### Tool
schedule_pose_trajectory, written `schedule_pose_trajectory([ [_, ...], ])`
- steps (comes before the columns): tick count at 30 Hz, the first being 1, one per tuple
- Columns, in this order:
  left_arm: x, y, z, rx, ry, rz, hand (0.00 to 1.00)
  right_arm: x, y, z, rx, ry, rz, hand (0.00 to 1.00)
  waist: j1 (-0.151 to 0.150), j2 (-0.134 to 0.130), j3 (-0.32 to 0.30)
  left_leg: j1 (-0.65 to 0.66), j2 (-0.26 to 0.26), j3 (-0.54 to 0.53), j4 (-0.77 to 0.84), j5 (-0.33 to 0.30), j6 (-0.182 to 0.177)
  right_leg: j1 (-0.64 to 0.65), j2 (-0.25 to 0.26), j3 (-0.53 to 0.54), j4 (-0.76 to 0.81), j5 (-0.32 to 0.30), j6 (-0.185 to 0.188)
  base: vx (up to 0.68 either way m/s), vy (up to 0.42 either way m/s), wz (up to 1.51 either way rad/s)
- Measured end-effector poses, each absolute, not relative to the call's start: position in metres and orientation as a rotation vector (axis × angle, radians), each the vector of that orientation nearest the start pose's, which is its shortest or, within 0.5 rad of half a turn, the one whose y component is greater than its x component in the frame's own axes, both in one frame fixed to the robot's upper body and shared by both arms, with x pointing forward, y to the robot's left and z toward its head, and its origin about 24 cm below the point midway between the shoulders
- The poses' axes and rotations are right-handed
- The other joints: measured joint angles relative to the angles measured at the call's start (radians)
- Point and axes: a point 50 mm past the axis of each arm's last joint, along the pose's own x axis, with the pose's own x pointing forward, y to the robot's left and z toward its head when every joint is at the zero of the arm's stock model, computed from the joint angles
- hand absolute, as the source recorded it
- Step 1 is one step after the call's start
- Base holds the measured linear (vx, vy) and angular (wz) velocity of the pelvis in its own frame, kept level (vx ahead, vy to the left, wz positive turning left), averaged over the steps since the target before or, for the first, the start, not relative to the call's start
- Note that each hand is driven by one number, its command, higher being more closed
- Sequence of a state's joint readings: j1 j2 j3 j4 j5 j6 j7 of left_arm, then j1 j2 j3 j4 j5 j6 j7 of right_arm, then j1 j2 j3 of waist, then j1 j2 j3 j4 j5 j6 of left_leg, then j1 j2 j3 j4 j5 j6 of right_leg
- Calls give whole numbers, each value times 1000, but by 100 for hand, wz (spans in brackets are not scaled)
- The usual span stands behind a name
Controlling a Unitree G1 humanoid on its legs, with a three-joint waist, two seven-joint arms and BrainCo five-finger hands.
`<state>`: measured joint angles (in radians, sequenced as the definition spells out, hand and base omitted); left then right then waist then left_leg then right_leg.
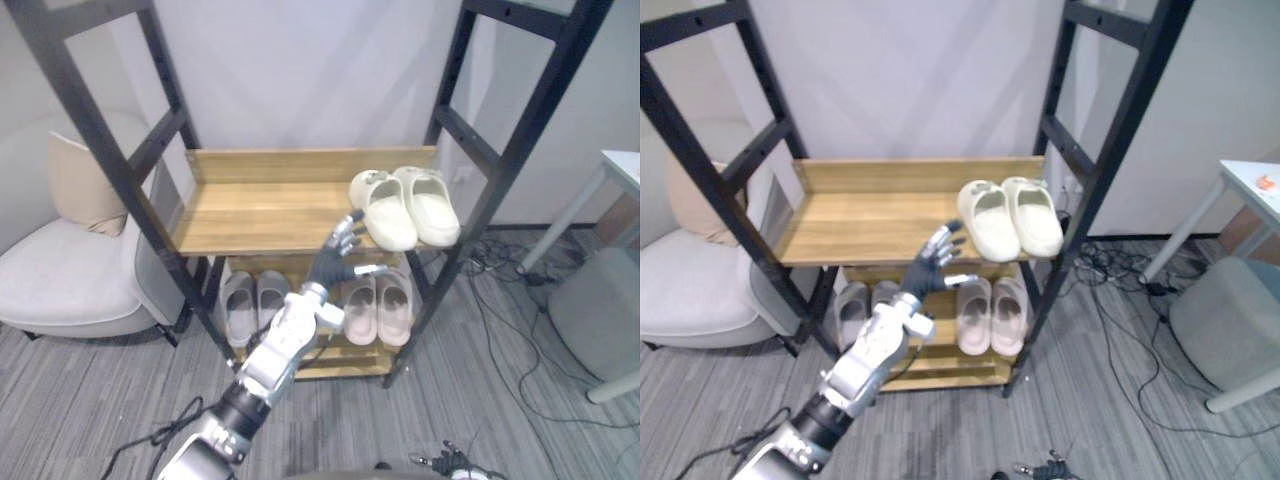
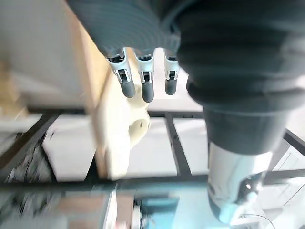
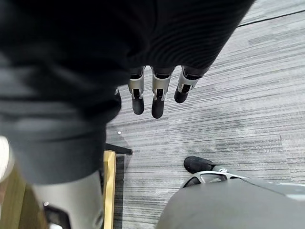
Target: Organize the slippers on the shoe rack
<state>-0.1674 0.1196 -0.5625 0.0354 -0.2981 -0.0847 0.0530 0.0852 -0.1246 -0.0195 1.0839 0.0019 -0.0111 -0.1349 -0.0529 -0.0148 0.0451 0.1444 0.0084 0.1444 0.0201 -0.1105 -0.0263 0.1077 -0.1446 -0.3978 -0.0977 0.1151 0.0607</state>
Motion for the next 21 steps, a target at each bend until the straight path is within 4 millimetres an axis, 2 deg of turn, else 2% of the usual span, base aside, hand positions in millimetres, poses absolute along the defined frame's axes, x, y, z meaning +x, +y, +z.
schedule_pose_trajectory([
  [4, 220, 40, 30, -188, 62, -557, 0, 86, -208, -163, -189, 1149, -201, 0, 6, -1, 1, 13, 3, -19, -1, 2, -2, 23, 1, -17, 0, -9, 4, -9, -4, 14],
  [5, 212, 45, 14, -184, 130, -545, 0, 85, -208, -163, -191, 1155, -200, 0, 13, -2, 0, 21, 4, -20, -1, 2, -3, 27, 2, -20, 0, -11, 4, -16, 4, 7],
  [6, 209, 47, 8, -180, 157, -543, 0, 84, -208, -163, -191, 1156, -199, 0, 16, -3, 1, 23, 4, -21, -1, 1, -3, 30, 2, -21, 0, -11, 4, 0, 0, 0],
  [7, 201, 54, -13, -155, 244, -531, 0, 83, -208, -164, -192, 1161, -199, 0, 24, -4, 1, 30, 5, -21, -2, 1, -3, 35, 3, -20, 0, -12, 5, 0, 0, 0],
  [8, 198, 56, -20, -143, 276, -528, 0, 83, -208, -164, -192, 1164, -199, 0, 26, -5, 1, 32, 5, -20, -2, 1, -4, 37, 3, -20, 0, -12, 5, 0, 0, 0],
  [13, 159, 90, -88, 30, 579, -437, 0, 81, -206, -165, -192, 1169, -192, 0, 38, -17, 5, 40, 10, -19, 0, 1, -4, 46, 4, -17, 0, -12, 5, 0, 0, 0],
  [15, 146, 105, -108, 95, 681, -398, 0, 81, -205, -165, -189, 1167, -191, 0, 40, -21, 11, 50, 10, -19, -1, 0, -5, 59, 5, -16, 0, -14, 7, 0, 0, 0],
  [18, 123, 131, -132, 192, 823, -306, 0, 76, -203, -166, -181, 1169, -191, 0, 49, -26, 16, 61, 12, -21, -2, -4, -11, 71, 5, -19, 0, -22, 11, -12, 5, 1],
  [21, 120, 144, -139, 228, 866, -217, 0, 72, -201, -167, -173, 1174, -198, 0, 55, -32, 14, 59, 11, -28, -3, -3, -11, 72, 4, -26, 0, -29, 18, 4, 20, 8],
])
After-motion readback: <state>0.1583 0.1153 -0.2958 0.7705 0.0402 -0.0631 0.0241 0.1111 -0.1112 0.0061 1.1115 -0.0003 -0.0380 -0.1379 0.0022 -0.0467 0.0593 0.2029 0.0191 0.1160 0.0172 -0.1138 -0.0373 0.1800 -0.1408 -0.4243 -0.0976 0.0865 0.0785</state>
